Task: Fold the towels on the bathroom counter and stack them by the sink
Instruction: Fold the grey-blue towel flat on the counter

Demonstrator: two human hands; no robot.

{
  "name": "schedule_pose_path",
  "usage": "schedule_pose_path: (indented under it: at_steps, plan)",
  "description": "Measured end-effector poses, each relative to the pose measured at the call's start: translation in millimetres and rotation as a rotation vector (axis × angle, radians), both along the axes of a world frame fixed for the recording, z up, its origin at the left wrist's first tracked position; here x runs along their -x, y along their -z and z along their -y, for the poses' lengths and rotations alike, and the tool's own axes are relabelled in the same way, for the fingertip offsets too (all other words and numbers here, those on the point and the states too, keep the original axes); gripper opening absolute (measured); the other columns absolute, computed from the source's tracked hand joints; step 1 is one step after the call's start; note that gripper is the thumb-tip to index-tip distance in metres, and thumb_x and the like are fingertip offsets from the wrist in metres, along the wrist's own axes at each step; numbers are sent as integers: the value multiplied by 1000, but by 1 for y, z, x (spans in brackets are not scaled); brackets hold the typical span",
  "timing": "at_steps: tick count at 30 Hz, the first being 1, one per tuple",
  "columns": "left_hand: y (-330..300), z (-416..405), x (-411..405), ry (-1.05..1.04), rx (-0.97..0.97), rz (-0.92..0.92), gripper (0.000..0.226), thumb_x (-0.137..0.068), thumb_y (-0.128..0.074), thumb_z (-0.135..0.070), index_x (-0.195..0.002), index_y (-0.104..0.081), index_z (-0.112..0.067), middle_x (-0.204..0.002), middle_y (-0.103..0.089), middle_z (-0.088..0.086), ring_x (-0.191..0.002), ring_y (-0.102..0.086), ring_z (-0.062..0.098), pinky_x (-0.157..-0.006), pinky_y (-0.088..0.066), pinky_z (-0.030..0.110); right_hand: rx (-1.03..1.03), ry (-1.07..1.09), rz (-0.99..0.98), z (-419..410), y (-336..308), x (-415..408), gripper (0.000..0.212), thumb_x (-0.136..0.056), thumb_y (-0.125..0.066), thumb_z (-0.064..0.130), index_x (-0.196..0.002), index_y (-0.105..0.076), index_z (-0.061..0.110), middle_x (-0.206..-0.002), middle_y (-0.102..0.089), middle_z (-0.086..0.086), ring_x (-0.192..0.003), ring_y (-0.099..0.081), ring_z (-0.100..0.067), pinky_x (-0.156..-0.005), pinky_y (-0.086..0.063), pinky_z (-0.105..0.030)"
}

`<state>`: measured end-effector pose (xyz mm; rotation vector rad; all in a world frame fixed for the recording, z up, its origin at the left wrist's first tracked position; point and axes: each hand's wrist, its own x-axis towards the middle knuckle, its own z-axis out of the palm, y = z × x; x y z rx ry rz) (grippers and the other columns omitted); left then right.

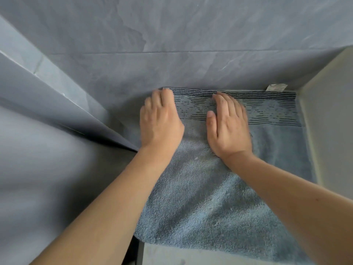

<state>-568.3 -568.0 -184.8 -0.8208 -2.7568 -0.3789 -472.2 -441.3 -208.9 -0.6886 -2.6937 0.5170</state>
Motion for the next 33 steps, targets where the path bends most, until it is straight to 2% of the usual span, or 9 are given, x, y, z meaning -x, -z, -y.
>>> schedule_pose_path:
  at_steps: [2,4,7,13,19,23,26,28,33]
  plan:
    - [8,9,-33,192,-134,86,23,-86,-48,-9,-108,-55,-6,-108,-59,14,-98,-56,36,-83,-43,44,51,-11,-41,-1,-5,-1,58,-99,-20,38,-141,-43,6,-144,-46,-11,-135,-39,-29,-114,-25,-42]
    - [18,21,-58,231,20,198,40,-96,-42,-29,-128,-52,-8,-140,-51,12,-132,-45,32,-110,-33,45,118,-13,-86,0,-12,-6,53,-101,-24,34,-141,-44,5,-145,-45,-10,-135,-40,-28,-113,-26,-41]
    - [29,23,-61,152,199,233,64,-96,-28,-49,-151,-34,-17,-163,-23,6,-151,-15,24,-122,-9,47,157,59,-105,-1,-19,-35,47,-99,-39,26,-141,-46,7,-151,-39,-10,-137,-36,-28,-112,-27,-42]
    - [35,21,-57,162,277,246,73,-95,-12,-61,-158,-14,-23,-166,-7,5,-153,0,24,-123,-1,51,338,554,184,-3,-35,-167,66,-89,-55,27,-148,-31,10,-154,-32,-10,-141,-28,-25,-119,-20,-38]
    - [24,16,-55,149,371,279,69,-100,-14,-55,-159,-5,-21,-167,4,6,-152,8,27,-120,5,57,495,626,432,34,-55,-217,74,-86,-61,32,-148,-28,9,-144,-40,-14,-135,-35,-32,-112,-31,-41]
    - [10,-11,-89,188,168,191,59,-97,-39,-30,-152,-29,-12,-162,-17,13,-151,-8,35,-120,5,56,487,670,497,52,-53,-241,63,-87,-61,26,-142,-35,8,-133,-46,-15,-125,-41,-34,-104,-35,-41]
    - [6,-48,-118,526,68,214,50,-99,-43,-32,-145,-43,-15,-158,-28,13,-147,-21,35,-120,-12,57,491,683,413,56,-49,-246,36,-88,-58,26,-119,-51,10,-112,-55,-12,-108,-50,-34,-88,-43,-39]
    - [9,-69,-126,636,201,307,53,-101,-34,-47,-150,-34,-28,-165,-13,3,-152,-4,28,-119,1,60,531,685,231,56,-51,-247,14,-90,-57,30,-87,-52,17,-87,-53,-5,-83,-52,-27,-64,-38,-33]
    - [29,-83,-128,565,424,311,72,-86,-6,-80,-152,0,-51,-166,10,-9,-150,20,24,-105,16,75,768,585,-36,60,-61,-249,31,-97,-48,42,-76,-44,20,-59,-43,9,-51,-39,-7,-49,-32,-30]
